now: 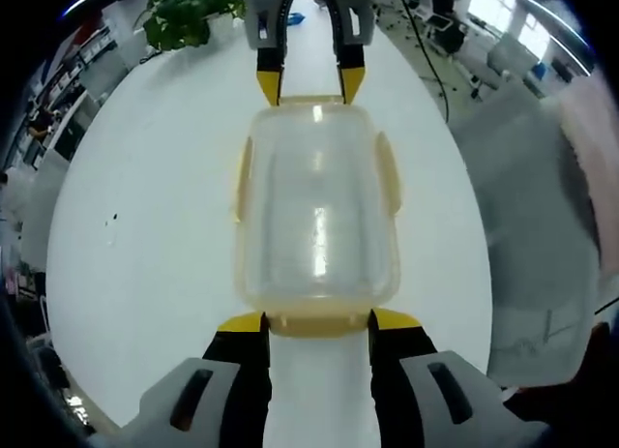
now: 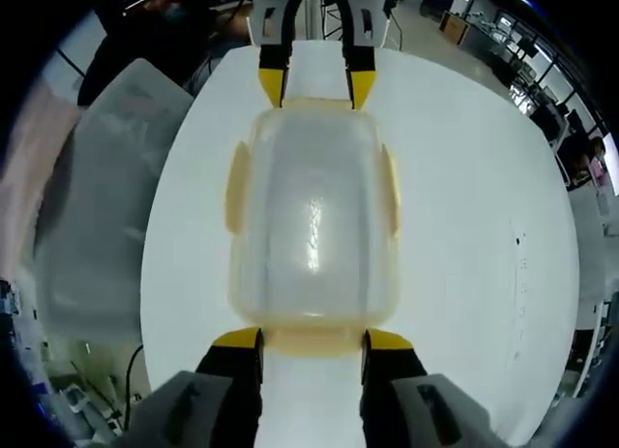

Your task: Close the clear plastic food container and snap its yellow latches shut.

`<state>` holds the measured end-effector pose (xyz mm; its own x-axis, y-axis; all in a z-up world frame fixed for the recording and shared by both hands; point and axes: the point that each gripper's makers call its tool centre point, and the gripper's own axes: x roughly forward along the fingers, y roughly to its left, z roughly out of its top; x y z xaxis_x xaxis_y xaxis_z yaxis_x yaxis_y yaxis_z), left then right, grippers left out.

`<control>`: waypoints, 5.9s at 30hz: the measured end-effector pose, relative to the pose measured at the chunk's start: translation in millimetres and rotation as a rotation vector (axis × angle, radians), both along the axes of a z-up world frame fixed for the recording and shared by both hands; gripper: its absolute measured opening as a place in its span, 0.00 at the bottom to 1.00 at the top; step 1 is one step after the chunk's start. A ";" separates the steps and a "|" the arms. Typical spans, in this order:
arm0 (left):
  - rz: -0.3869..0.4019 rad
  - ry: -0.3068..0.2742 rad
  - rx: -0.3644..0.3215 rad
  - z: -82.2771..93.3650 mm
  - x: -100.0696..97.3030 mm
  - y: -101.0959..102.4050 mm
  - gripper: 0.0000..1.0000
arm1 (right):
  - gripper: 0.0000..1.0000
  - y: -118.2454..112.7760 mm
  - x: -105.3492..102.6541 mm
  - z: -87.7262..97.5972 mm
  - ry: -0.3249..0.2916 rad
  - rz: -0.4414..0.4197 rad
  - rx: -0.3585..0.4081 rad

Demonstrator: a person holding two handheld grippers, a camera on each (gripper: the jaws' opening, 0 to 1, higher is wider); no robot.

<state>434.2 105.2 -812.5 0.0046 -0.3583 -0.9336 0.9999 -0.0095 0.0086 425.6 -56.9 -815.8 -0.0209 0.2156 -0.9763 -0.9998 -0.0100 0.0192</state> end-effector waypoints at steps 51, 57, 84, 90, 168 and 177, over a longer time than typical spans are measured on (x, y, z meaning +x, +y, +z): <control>0.466 0.111 -0.292 14.8 10.6 -1.2 0.47 | 0.31 -1.2 8.5 21.9 0.028 -0.472 0.229; 0.657 0.199 -0.418 18.2 8.9 -17.0 0.40 | 0.29 -5.3 8.8 14.6 0.039 -0.606 0.233; 0.882 0.300 -0.392 -13.3 6.2 -20.8 0.34 | 0.25 2.1 -1.5 -6.9 0.276 -0.901 0.309; 0.856 0.314 -0.380 -12.4 6.2 -22.6 0.32 | 0.25 1.6 -1.5 -7.6 0.303 -0.901 0.325; 0.385 -0.121 -0.376 20.2 -4.2 -72.2 0.51 | 0.40 84.6 43.3 12.5 0.063 -0.481 0.391; 0.282 -0.157 -0.371 7.5 -19.0 -95.7 0.54 | 0.44 87.1 38.5 -4.7 0.113 -0.390 0.306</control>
